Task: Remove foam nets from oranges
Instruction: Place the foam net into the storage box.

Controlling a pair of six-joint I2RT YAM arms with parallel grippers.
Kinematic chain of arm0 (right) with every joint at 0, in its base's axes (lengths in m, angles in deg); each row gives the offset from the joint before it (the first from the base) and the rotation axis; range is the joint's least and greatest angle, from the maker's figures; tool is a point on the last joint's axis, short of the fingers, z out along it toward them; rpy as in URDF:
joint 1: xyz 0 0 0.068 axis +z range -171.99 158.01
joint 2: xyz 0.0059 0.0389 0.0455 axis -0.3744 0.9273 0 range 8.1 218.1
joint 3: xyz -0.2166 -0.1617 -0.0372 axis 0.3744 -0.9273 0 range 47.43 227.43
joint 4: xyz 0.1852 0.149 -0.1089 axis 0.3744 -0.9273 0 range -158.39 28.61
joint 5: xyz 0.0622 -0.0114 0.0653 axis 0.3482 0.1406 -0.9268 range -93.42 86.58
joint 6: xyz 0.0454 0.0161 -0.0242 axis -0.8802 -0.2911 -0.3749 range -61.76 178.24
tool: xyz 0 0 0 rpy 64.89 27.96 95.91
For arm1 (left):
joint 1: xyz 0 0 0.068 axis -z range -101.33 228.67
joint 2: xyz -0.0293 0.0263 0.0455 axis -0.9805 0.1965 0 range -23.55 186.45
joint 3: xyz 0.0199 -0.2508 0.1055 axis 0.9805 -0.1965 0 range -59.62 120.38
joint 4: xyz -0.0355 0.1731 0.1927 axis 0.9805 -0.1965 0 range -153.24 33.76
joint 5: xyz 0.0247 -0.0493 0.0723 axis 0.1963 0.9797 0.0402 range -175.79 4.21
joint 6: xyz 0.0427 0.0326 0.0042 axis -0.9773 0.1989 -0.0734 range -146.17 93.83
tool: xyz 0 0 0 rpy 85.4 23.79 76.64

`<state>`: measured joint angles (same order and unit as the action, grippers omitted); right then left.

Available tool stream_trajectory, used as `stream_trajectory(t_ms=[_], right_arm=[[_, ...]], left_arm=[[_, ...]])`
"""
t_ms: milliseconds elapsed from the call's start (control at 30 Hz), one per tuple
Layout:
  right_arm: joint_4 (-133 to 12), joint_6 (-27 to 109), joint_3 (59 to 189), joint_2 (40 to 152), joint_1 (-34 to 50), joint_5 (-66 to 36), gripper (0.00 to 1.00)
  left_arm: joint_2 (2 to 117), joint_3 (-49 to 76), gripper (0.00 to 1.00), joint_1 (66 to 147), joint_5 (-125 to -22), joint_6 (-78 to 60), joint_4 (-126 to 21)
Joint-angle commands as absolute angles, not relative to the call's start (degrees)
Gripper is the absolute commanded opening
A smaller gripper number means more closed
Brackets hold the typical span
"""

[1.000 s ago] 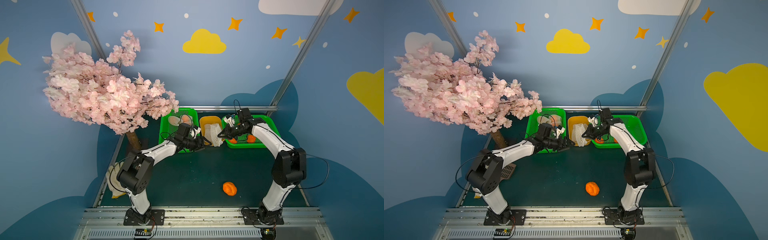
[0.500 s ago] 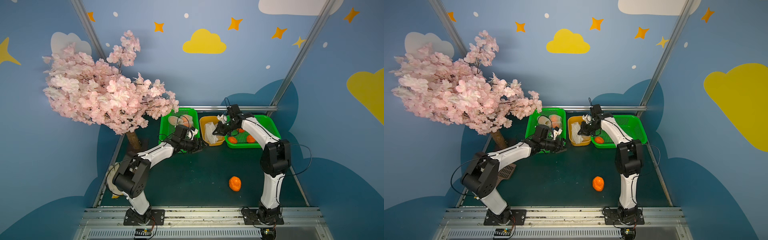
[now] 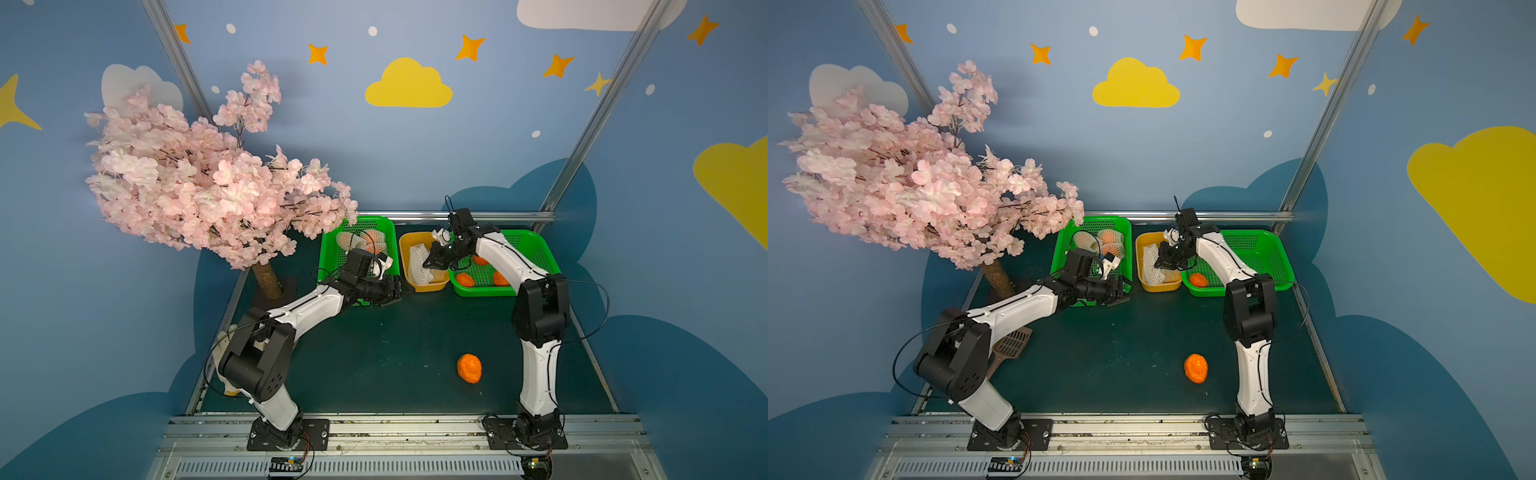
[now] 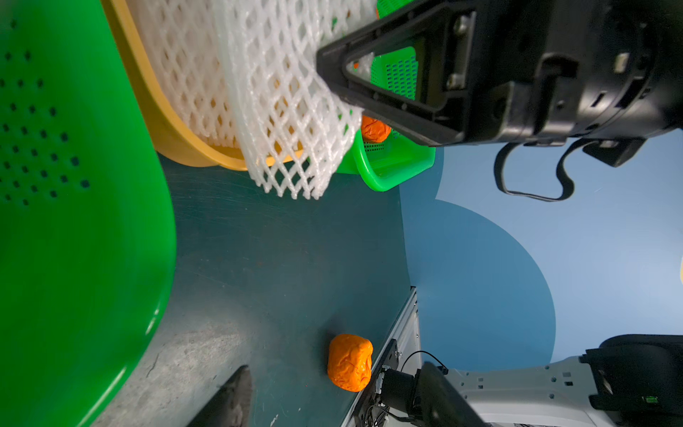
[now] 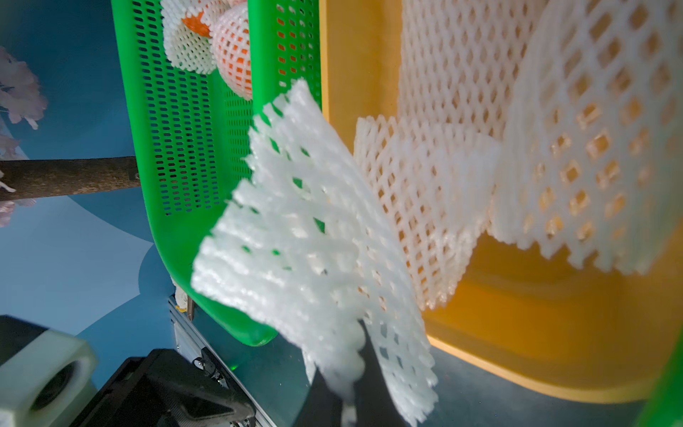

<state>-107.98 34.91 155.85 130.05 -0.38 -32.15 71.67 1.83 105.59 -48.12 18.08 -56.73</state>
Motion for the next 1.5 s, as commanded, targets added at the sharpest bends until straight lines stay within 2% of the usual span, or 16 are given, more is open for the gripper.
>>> stream_trajectory(t_ms=[0,133,367,667,767,1033,1233,1400,1467], right_arm=[[-109.8,34.8,157.9,132.5,0.2,-29.6,0.09],[-111.5,35.5,160.7,135.3,0.6,-27.2,0.12],[-115.8,35.8,168.8,139.8,0.5,-19.2,0.25],[-122.2,38.9,182.5,143.7,0.9,-17.2,0.59],[-122.1,40.8,181.8,140.7,1.5,-14.7,0.64],[-126.1,45.2,181.1,135.5,1.7,-6.2,0.69],[-120.7,45.8,171.9,126.5,1.7,-8.5,0.79],[-121.4,46.2,161.4,117.5,1.4,-14.2,0.8],[-122.5,46.3,153.5,112.4,1.3,-16.8,0.8]], left_arm=[[69.8,1.9,0.71,105.2,-48.0,16.8,-58.1],[69.6,2.3,0.71,105.0,-48.1,16.6,-59.0],[70.5,4.4,0.71,105.1,-48.0,16.9,-60.5],[71.9,6.6,0.71,105.0,-47.7,16.5,-61.5],[72.0,6.6,0.71,105.1,-47.7,16.4,-61.6],[73.3,7.0,0.71,105.1,-47.1,17.0,-60.6],[74.3,8.6,0.71,104.9,-46.7,16.9,-60.5],[73.8,10.0,0.71,104.4,-46.6,16.2,-60.5],[72.7,11.3,0.72,104.4,-48.2,13.9,-62.6]])
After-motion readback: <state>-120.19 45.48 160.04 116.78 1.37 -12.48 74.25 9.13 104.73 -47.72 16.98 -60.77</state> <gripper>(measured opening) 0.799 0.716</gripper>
